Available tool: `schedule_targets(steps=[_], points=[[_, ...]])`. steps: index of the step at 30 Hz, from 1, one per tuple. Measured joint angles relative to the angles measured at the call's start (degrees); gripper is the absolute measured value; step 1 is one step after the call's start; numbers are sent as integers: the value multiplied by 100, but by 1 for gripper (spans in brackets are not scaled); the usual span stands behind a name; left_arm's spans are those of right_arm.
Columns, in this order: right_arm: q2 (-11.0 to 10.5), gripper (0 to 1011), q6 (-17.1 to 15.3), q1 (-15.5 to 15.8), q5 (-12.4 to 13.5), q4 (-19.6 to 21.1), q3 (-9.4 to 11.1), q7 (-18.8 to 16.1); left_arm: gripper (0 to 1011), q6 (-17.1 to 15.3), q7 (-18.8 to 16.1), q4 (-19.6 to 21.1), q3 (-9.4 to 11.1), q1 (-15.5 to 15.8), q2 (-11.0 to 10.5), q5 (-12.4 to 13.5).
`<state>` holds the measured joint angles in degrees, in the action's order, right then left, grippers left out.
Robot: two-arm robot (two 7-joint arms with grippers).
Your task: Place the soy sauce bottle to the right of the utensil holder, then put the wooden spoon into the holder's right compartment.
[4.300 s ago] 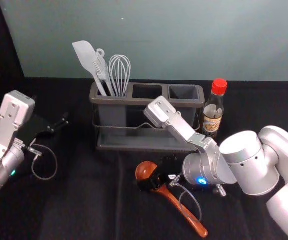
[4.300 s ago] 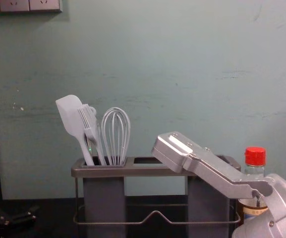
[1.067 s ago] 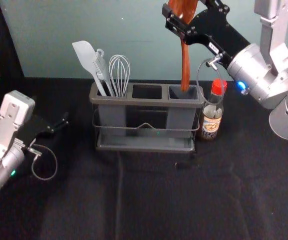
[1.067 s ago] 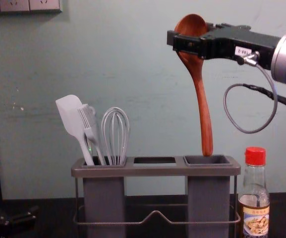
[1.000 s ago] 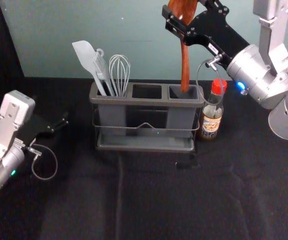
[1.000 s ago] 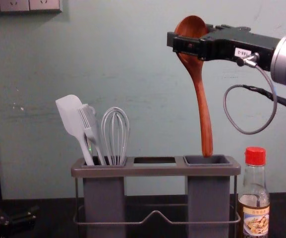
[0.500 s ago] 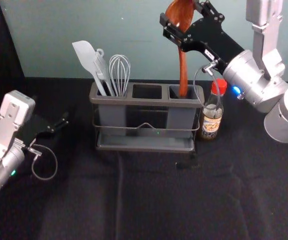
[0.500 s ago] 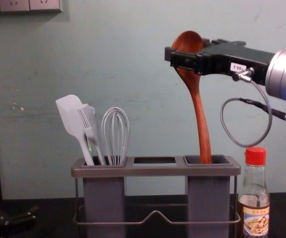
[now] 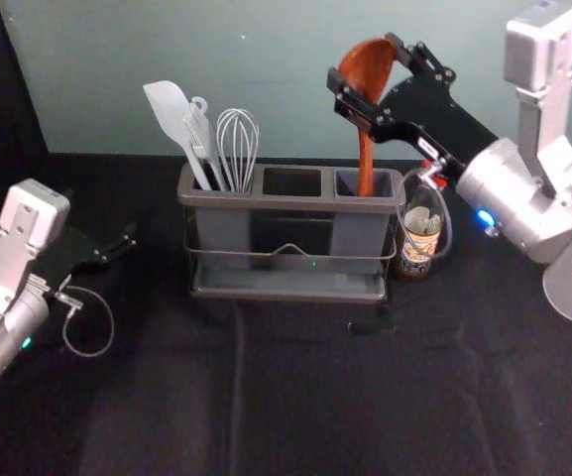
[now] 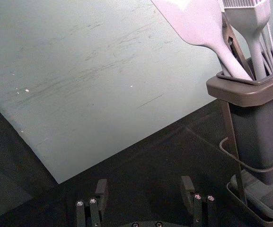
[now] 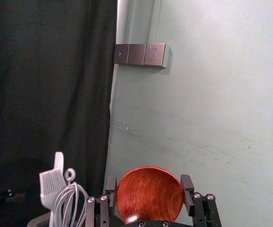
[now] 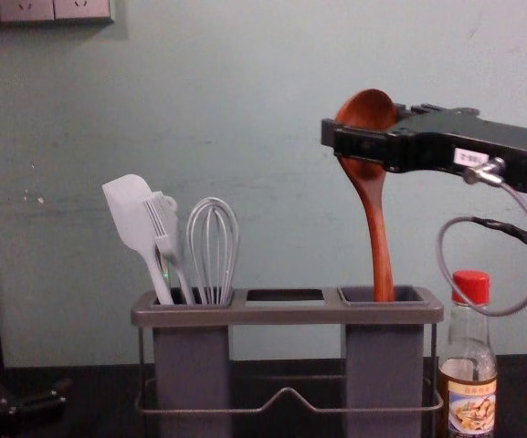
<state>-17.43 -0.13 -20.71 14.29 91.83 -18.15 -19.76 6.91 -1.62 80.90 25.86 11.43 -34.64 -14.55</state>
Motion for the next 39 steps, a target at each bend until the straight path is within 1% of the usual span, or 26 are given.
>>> schedule_targets(steps=[4, 8, 14, 23, 30, 39], points=[[-123, 836, -143, 196, 77, 248, 71, 1, 1005, 0, 0, 0, 0, 0, 0, 0], [-204, 836, -232, 322, 137, 400, 116, 4, 1005, 0, 0, 0, 0, 0, 0, 0], [-302, 836, -333, 476, 217, 527, 168, 14, 1005, 0, 0, 0, 0, 0, 0, 0], [-369, 836, -445, 534, 268, 488, 156, 13, 1005, 0, 0, 0, 0, 0, 0, 0], [-355, 836, -495, 470, 263, 346, 72, 8, 1005, 0, 0, 0, 0, 0, 0, 0], [-330, 836, -509, 483, 246, 258, 30, 25, 1005, 0, 0, 0, 0, 0, 0, 0]])
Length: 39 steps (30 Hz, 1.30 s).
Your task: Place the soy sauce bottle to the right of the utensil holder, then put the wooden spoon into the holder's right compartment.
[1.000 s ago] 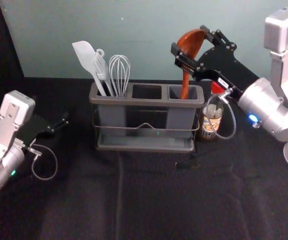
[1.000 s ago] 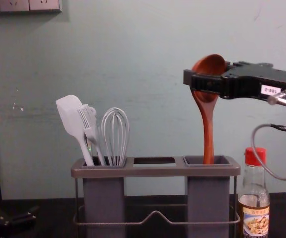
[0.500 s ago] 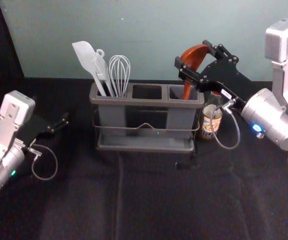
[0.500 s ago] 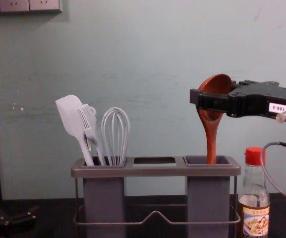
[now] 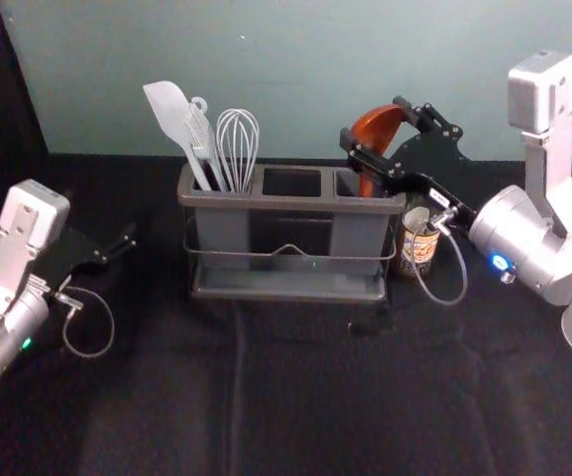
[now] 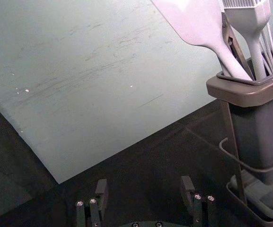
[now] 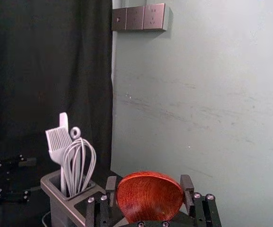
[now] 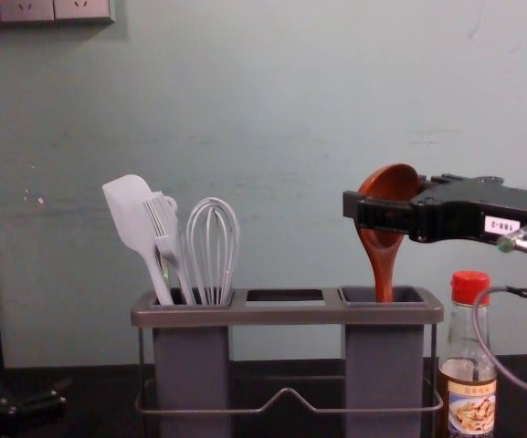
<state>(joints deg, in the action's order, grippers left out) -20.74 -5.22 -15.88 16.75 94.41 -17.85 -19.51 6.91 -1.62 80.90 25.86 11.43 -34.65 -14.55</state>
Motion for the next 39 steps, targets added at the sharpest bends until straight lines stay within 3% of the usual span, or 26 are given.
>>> schedule_targets(steps=[39], points=[[48, 836, -180, 39, -36, -101, -83, 39, 1005, 0, 0, 0, 0, 0, 0, 0]])
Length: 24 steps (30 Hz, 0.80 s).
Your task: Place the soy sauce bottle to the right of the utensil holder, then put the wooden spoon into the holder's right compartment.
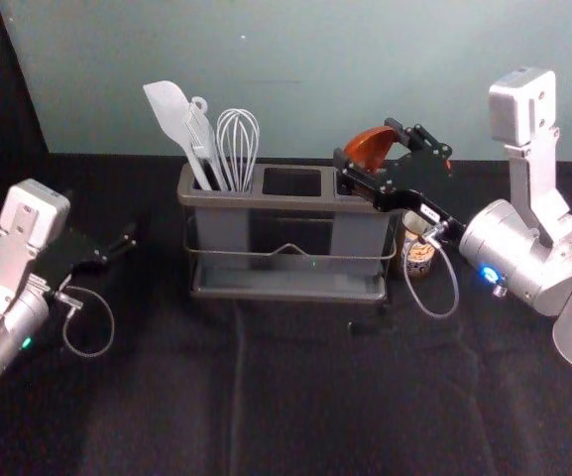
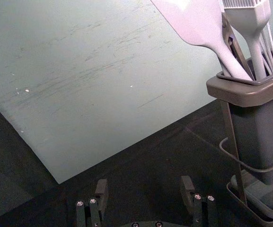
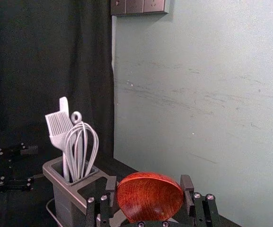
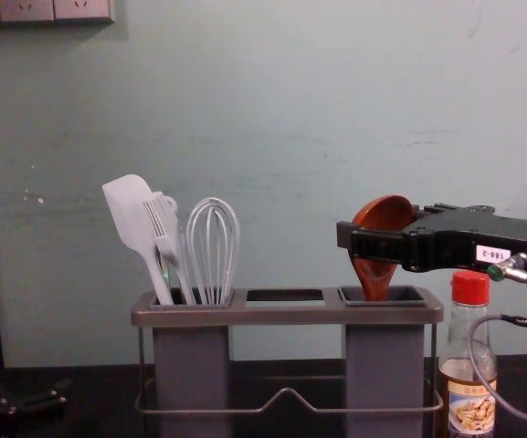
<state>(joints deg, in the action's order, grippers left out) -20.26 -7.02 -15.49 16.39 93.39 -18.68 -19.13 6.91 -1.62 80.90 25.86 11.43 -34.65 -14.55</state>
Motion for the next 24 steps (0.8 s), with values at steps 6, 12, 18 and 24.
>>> schedule_targets(steps=[6, 12, 18, 24], points=[[-2, 835, 6, -1, 0, 0, 0, 0, 1005, 0, 0, 0, 0, 0, 0, 0], [-2, 836, 9, -1, 0, 0, 0, -1, 1005, 0, 0, 0, 0, 0, 0, 0], [-2, 836, 11, -1, 0, 2, 0, -1, 1005, 0, 0, 0, 0, 0, 0, 0], [-2, 941, 14, -1, 1, 3, 0, -1, 1005, 0, 0, 0, 0, 0, 0, 0]])
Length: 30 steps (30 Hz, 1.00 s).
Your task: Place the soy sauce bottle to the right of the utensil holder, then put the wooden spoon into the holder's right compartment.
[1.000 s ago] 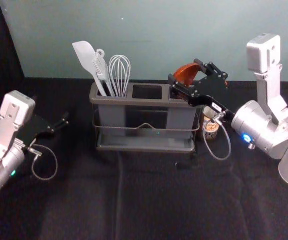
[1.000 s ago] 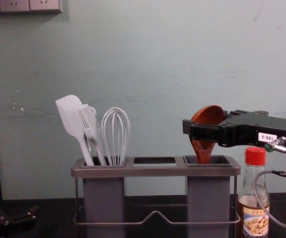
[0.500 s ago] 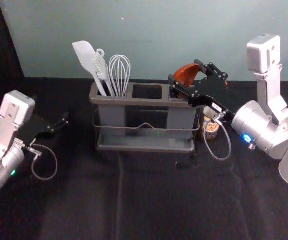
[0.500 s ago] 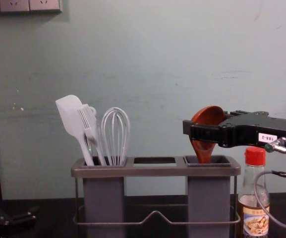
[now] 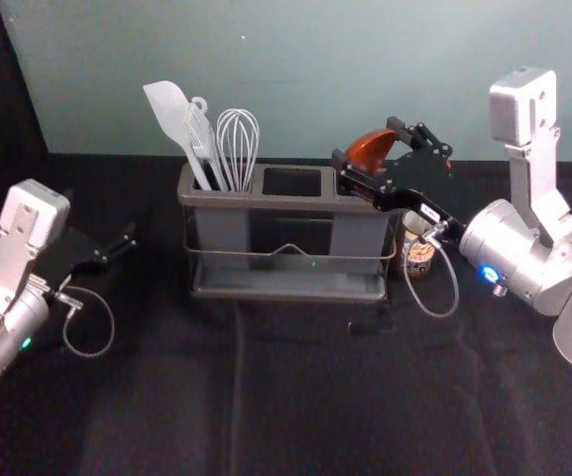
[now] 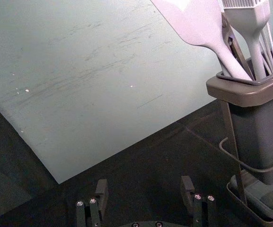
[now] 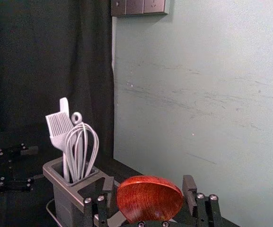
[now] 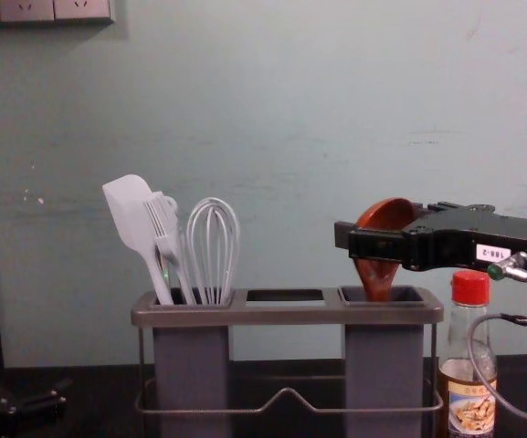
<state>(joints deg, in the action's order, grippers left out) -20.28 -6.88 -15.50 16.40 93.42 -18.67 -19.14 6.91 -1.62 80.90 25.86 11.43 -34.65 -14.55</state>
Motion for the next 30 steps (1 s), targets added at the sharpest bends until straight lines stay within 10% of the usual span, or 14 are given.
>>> schedule_targets(steps=[30], points=[[-9, 1004, 316, 136, -66, 362, 164, 89, 1005, 0, 0, 0, 0, 0, 0, 0]])
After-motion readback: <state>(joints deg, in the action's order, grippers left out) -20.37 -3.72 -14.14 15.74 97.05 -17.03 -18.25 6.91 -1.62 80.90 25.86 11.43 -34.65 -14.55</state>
